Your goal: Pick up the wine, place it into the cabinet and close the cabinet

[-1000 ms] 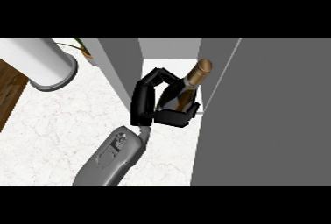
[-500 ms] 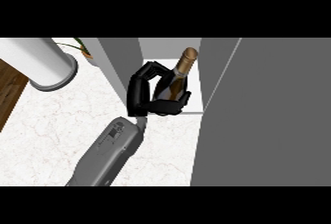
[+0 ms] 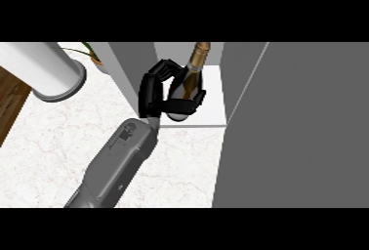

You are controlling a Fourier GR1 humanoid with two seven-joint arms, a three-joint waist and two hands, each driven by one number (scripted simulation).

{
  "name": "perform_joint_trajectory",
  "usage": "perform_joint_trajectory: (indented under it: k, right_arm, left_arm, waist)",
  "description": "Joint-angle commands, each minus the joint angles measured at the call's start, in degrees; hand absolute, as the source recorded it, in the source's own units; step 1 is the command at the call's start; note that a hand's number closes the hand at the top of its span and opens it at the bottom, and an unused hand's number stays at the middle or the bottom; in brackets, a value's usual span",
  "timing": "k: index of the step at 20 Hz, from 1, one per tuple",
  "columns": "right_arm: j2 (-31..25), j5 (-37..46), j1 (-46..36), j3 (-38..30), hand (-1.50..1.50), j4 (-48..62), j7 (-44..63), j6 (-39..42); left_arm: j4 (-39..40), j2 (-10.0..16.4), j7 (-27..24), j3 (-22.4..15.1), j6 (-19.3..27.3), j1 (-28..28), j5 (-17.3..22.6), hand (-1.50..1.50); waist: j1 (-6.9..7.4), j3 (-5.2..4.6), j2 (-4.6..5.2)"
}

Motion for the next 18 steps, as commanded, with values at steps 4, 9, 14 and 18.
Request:
perform_joint_trajectory:
  k: [4,9,14,18]
  right_arm:
    - [0.6,-3.9,4.5,-0.9,-1.50,-4.4,-1.3,1.1]
    - [-0.8,-7.8,1.3,-3.4,-1.50,-4.9,2.8,1.7]
    - [1.4,-4.0,2.4,0.1,-1.50,-4.5,0.8,1.1]
    - [1.1,-2.5,1.5,1.3,-1.50,-5.3,2.6,1.1]
  left_arm:
    - [11.0,-0.1,-1.9,2.2,-0.7,-8.1,3.4,1.50]
    - [18.7,-0.1,-4.9,2.2,0.2,-12.4,5.8,1.50]
    - [26.1,0.7,-9.4,7.7,-0.8,-19.0,2.2,1.50]
    - [30.6,0.0,-13.0,9.1,-0.8,-19.8,2.2,1.50]
  waist:
    - [-0.55,0.03,0.10]
    - [-1.38,0.00,0.31]
    - [-1.74,-0.02,0.58]
    - [-1.48,-0.03,0.50]
